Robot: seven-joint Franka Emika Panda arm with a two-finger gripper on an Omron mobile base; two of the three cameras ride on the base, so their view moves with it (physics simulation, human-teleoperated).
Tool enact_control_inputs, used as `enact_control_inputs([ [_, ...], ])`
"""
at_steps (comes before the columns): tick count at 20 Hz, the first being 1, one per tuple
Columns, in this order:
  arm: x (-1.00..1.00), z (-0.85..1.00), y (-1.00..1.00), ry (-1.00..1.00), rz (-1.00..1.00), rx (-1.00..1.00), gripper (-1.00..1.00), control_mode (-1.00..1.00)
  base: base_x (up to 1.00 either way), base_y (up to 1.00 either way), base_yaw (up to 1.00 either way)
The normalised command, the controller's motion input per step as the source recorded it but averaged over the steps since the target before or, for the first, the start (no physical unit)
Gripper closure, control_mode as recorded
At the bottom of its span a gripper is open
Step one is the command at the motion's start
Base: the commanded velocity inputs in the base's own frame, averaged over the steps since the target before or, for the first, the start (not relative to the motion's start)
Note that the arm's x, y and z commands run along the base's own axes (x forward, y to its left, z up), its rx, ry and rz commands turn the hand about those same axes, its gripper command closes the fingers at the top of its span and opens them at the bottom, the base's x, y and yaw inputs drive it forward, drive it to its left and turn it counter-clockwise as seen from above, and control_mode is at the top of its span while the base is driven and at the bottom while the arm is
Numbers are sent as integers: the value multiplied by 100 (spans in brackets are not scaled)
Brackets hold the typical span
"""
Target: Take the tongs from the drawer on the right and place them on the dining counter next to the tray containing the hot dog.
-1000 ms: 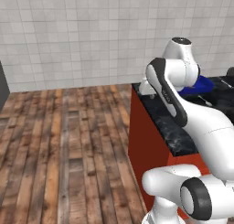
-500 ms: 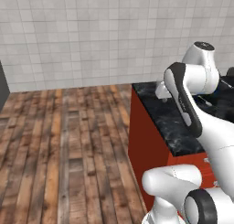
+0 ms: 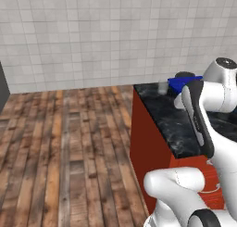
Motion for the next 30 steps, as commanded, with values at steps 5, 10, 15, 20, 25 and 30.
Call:
enact_control_inputs([
  [5,-28,-45,-41,-10,-28,5,-100,-100,0,0,0],
  [10,-5,-33,-36,-12,-32,5,-100,-100,0,0,0],
  [15,-4,-26,-40,-14,-32,10,-100,-100,0,0,0],
  [20,-5,-19,-46,-10,-29,13,-100,-100,0,0,0],
  [25,0,-3,-25,-7,-11,24,-100,-100,0,0,0],
  [30,-1,-11,-27,-9,-6,25,-100,-100,0,0,0],
])
